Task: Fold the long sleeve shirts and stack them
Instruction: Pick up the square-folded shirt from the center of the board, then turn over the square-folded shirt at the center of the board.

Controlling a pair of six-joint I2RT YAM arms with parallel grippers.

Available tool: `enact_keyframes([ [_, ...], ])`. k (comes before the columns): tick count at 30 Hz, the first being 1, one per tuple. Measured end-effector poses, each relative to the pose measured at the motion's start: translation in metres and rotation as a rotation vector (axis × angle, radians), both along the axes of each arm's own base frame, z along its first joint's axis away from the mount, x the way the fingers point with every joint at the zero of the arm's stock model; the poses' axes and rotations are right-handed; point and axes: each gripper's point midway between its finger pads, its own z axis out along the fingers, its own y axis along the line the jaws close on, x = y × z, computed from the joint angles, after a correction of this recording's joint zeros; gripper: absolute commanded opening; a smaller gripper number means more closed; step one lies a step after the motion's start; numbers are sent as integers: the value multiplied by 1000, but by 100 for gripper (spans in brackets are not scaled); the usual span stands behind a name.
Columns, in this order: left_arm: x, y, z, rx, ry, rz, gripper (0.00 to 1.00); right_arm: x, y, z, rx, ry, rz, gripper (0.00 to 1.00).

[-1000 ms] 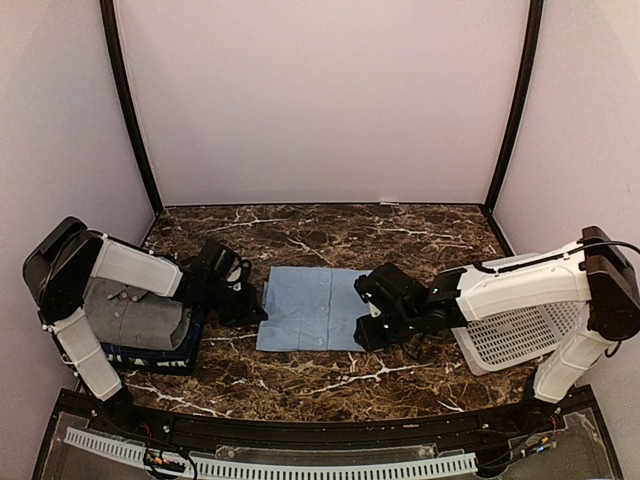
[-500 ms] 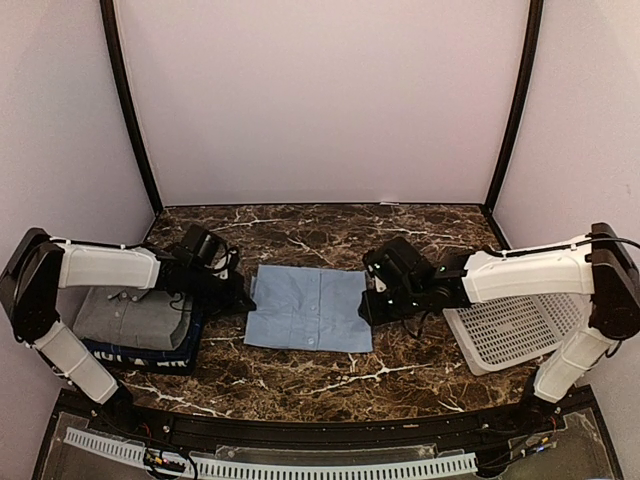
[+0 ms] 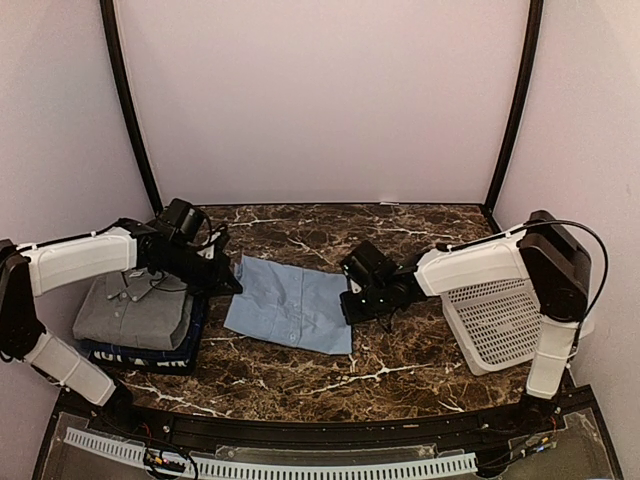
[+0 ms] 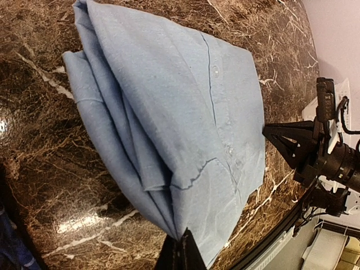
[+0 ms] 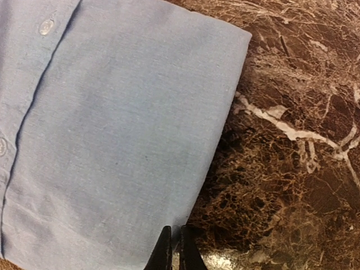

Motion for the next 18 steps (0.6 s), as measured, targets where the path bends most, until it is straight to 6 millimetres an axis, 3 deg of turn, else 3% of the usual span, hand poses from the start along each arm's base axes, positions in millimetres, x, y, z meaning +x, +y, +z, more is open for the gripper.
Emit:
enact_keyframes([
  [6, -2, 3, 19, 20, -23, -45, 0, 4, 17, -19, 4, 33, 24, 4],
  [10, 0, 3, 37, 21, -55, -70, 0, 10, 33, -19, 42, 28, 41, 4],
  [15, 5, -2, 69, 1, -107, -109, 0, 8, 55, -19, 96, 43, 76, 4],
  [18, 9, -9, 99, -39, -162, -145, 0, 5, 85, -19, 158, 52, 119, 4],
])
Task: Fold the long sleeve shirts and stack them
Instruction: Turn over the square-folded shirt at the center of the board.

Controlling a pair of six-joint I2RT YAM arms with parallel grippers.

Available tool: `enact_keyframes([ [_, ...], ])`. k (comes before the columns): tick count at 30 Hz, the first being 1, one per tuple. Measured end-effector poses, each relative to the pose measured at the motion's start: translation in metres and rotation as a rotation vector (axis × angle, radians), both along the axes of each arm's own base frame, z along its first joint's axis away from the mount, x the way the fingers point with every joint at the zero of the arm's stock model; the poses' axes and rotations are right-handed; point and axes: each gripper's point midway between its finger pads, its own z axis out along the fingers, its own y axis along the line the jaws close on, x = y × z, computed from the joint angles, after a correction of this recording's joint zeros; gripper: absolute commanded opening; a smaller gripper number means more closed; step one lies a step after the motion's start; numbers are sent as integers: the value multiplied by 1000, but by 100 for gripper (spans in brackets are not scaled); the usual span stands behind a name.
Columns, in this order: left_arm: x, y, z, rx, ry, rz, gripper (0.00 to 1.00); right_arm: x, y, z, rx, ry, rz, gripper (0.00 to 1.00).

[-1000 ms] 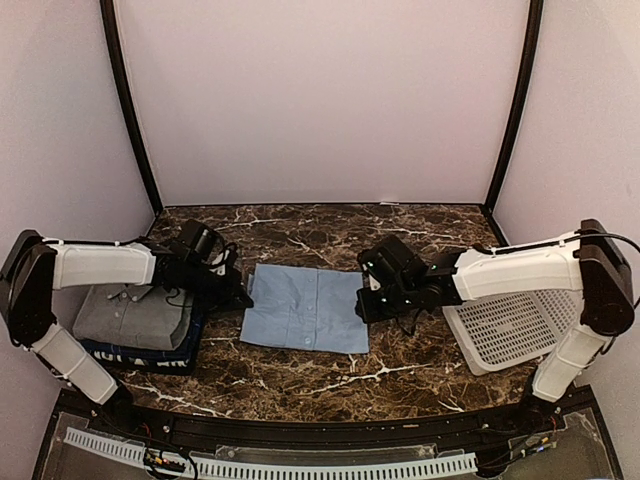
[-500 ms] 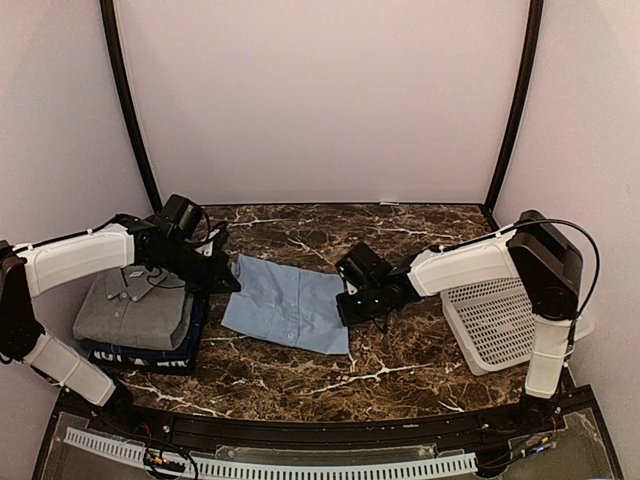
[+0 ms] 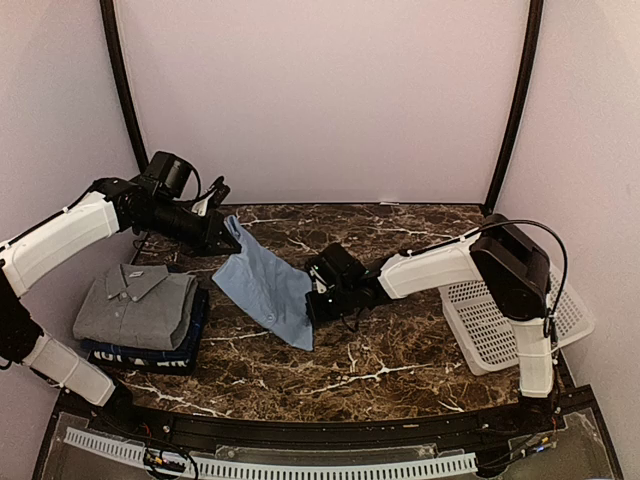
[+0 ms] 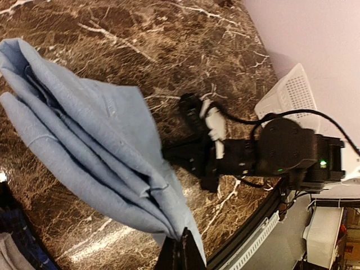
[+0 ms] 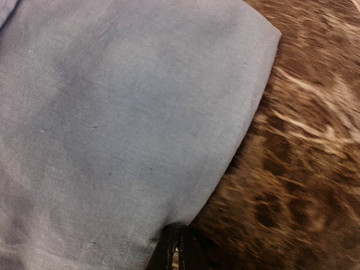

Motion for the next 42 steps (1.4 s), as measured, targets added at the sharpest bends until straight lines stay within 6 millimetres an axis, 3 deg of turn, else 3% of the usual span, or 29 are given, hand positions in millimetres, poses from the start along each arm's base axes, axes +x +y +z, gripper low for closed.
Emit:
enact_keyframes([
  [6, 7, -20, 43, -102, -61, -78, 0, -12, 74, 2, 190, 47, 92, 5],
  [10, 10, -33, 41, -150, -33, -118, 0, -21, 114, 2, 352, 119, 131, 5],
  [16, 9, -50, 35, -211, 12, -156, 0, -25, 146, 4, 520, 212, 162, 6],
  [23, -14, -78, 24, -278, 66, -229, 0, -16, 156, 14, 641, 296, 172, 9],
  [29, -31, -92, 6, -303, 122, -257, 0, 2, 150, 20, 701, 329, 161, 9],
  [40, -31, -95, 3, -316, 122, -249, 0, 53, 106, 22, 744, 284, 105, 18],
  [42, -31, -96, 3, -319, 122, -250, 0, 72, 93, 21, 743, 266, 81, 19],
])
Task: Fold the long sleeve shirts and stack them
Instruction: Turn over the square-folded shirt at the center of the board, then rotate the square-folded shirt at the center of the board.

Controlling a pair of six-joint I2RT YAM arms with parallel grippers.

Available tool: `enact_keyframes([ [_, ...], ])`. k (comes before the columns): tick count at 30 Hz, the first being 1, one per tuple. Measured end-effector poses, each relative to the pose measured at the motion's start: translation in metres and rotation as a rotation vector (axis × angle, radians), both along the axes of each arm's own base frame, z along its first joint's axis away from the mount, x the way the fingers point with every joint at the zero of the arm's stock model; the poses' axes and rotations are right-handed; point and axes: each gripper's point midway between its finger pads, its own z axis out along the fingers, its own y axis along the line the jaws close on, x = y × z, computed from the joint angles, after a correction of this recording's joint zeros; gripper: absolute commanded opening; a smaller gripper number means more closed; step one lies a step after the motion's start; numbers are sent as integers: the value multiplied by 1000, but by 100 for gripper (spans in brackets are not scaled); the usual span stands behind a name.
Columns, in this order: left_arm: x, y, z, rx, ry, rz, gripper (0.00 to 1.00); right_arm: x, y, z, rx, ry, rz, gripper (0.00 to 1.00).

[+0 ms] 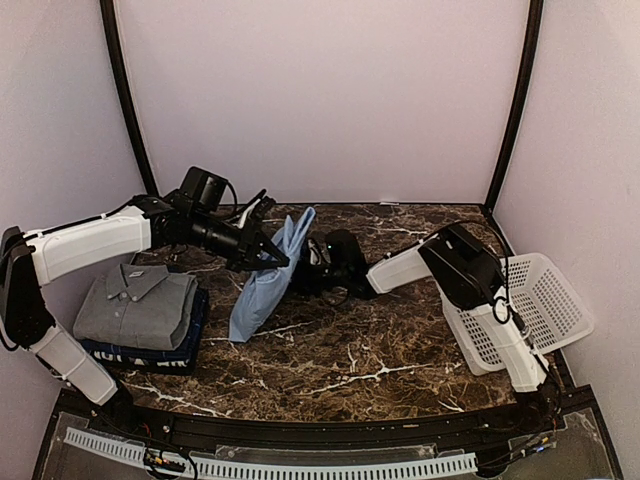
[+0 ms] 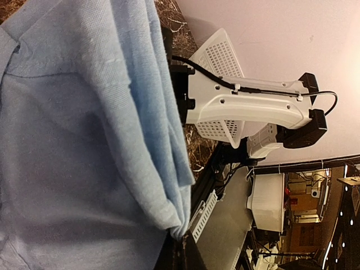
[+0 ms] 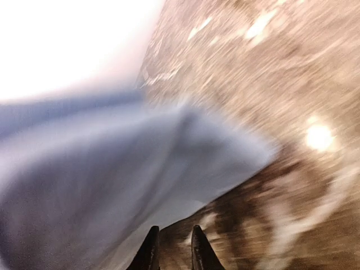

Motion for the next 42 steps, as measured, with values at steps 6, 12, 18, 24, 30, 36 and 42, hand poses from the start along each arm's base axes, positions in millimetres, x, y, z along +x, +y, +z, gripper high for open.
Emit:
enact_keyframes([
  [6, -3, -7, -1, -16, 6, -24, 0, 50, -33, -1, -40, -6, -55, 23],
  [12, -18, -37, -26, -13, 65, -109, 0, 83, -51, -1, -47, -7, -61, 27],
  [18, -41, -84, -75, 36, 148, -200, 31, 110, -81, -2, -82, 6, -65, 37],
  [24, -48, -132, -91, 59, 133, -250, 50, 153, -146, 4, -160, 1, -156, 46],
  [30, -36, -139, -81, 84, 51, -195, 50, 146, -187, 53, -272, -84, -238, 48],
  [36, 7, -87, -71, 158, -26, 7, 50, 87, -198, 106, -334, -195, -261, 50],
  [42, 55, 4, -78, 238, -50, 244, 52, 24, -208, 86, -439, -190, -250, 53],
])
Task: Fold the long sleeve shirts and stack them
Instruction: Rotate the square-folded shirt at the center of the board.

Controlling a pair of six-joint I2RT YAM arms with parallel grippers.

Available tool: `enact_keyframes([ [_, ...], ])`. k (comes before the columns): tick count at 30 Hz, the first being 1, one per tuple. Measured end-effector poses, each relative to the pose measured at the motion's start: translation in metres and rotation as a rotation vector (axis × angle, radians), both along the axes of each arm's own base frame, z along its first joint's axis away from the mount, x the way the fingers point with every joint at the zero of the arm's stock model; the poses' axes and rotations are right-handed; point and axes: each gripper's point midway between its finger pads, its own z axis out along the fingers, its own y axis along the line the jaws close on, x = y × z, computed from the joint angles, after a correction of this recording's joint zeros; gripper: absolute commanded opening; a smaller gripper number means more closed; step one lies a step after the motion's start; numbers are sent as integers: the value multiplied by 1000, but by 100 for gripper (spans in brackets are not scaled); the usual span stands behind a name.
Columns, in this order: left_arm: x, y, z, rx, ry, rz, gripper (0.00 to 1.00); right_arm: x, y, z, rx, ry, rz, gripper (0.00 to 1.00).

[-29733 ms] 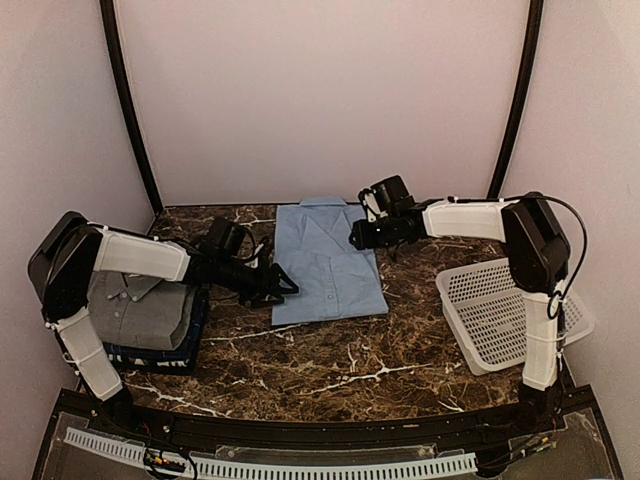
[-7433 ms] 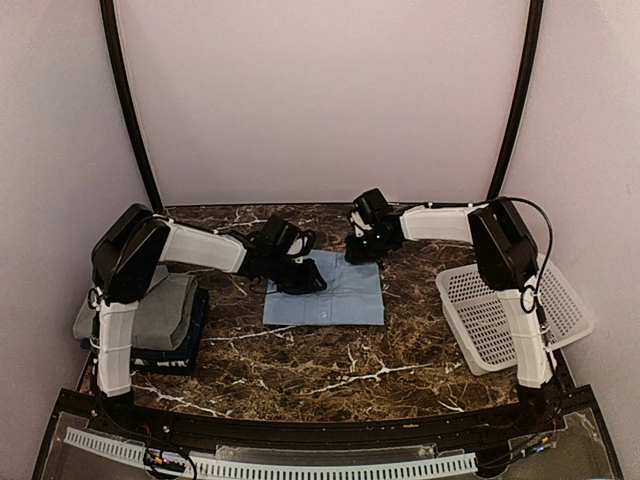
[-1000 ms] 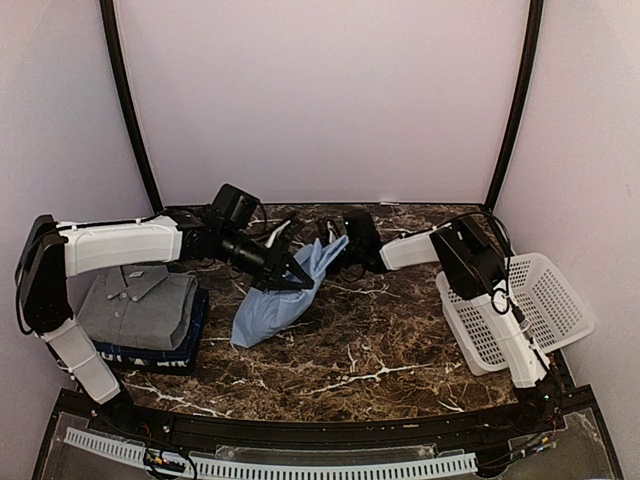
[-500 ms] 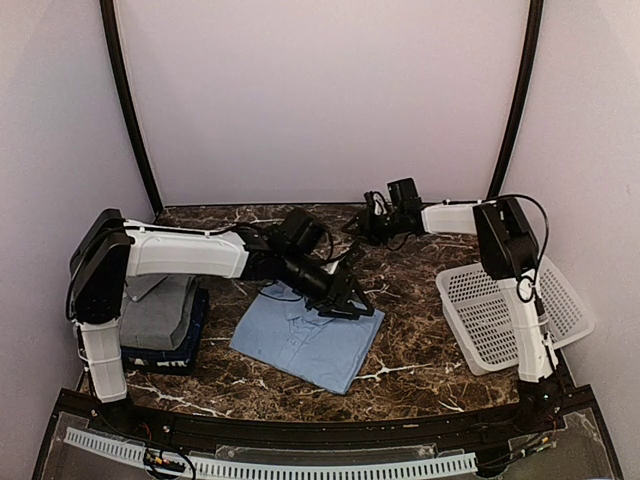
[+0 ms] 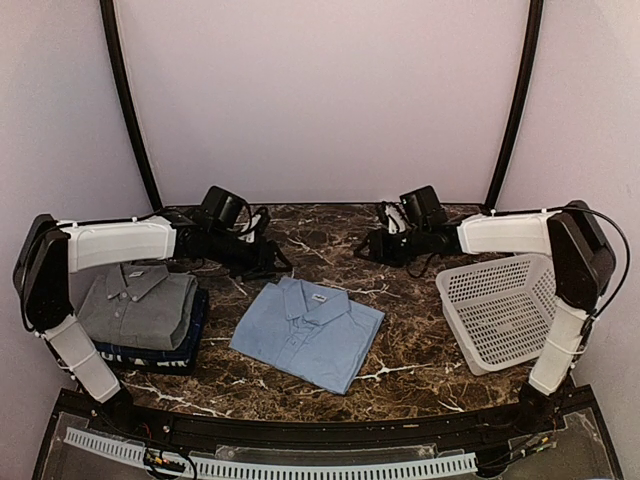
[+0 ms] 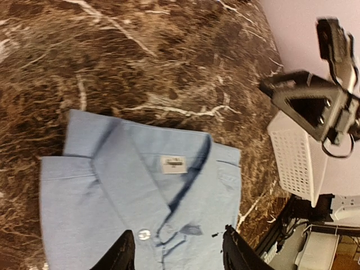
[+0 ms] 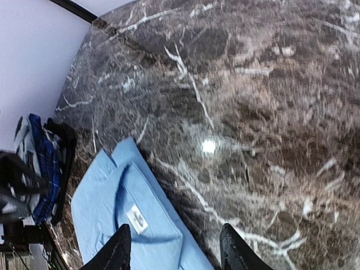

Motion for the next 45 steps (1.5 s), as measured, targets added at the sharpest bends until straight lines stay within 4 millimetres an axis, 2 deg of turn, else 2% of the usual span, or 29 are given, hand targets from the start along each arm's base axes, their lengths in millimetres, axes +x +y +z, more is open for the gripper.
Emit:
enact_keyframes([
  [2, 10, 23, -12, 39, 5, 54, 54, -20, -4, -11, -33, 15, -3, 53],
  [5, 14, 50, -34, 101, 32, 99, 54, -49, -12, -18, -69, 27, -11, 53],
  [9, 15, 75, -53, 159, 60, 136, 55, -84, -10, -23, -101, 25, 0, 53],
  [15, 16, 89, -70, 208, 73, 151, 57, -126, -14, -57, -172, 80, -3, 54],
  [20, 1, 95, -93, 233, 120, 134, 57, -146, -29, -80, -220, 129, -33, 53],
  [23, -11, 97, -105, 231, 157, 116, 56, -149, -34, -86, -230, 144, -47, 53],
  [27, -24, 98, -118, 221, 188, 99, 53, -146, -29, -85, -205, 141, -53, 50],
  [30, -26, 96, -118, 199, 179, 94, 51, -144, -26, -92, -200, 148, -52, 46],
  [33, -31, 94, -118, 182, 171, 87, 47, -144, -24, -101, -207, 164, -48, 39],
  [38, -49, 85, -119, 164, 189, 62, 41, -136, -15, -104, -209, 153, -39, 24],
  [43, -74, 68, -120, 172, 216, 22, 36, -114, -16, -105, -223, 131, -52, 14],
  [45, -85, 60, -120, 179, 226, 8, 34, -94, -26, -104, -225, 120, -86, 14],
])
